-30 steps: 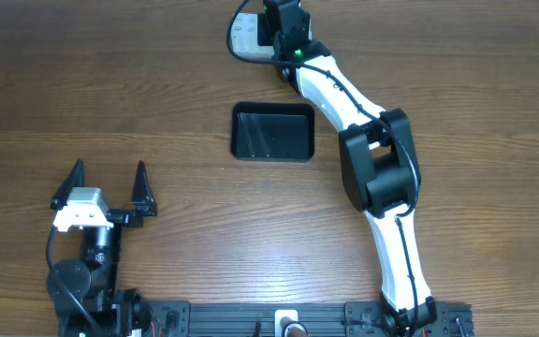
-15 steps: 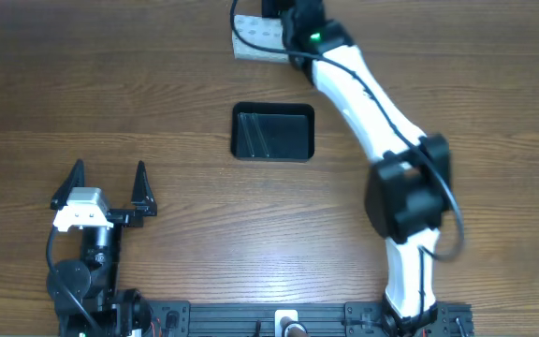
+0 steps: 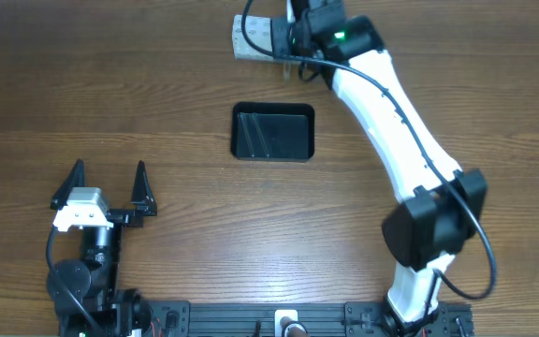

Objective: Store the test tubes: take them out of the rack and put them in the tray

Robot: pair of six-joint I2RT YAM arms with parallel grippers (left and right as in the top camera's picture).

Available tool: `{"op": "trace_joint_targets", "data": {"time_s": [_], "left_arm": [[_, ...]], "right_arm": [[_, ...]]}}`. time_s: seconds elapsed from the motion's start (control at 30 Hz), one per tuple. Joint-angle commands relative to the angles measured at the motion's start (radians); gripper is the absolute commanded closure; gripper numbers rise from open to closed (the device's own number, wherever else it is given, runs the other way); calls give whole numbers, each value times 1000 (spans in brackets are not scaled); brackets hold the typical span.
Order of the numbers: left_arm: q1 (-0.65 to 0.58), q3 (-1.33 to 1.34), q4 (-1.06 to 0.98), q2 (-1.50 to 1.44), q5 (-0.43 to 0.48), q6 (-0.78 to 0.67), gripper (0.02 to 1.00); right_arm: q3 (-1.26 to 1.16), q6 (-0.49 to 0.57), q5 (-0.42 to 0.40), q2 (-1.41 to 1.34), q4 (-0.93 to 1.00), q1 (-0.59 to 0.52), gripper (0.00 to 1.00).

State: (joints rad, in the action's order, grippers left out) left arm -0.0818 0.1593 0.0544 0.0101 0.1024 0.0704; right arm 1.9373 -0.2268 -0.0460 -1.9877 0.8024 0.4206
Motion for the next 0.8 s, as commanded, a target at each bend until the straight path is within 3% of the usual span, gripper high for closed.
{"op": "trace_joint_targets", "data": {"time_s": [0.03,0.5,0.8], "left_arm": [[-5,-7,-5,-7,14,-14,20],[-5,-7,-5,-7,14,-14,20],[-5,-7,-5,-7,14,-14,20]], "right_arm": [[-75,-57,95,-86,2,5,952],[-105,-141,111,-192,16,2,989],[-154,-148,272,-193,9,13,987]]}}
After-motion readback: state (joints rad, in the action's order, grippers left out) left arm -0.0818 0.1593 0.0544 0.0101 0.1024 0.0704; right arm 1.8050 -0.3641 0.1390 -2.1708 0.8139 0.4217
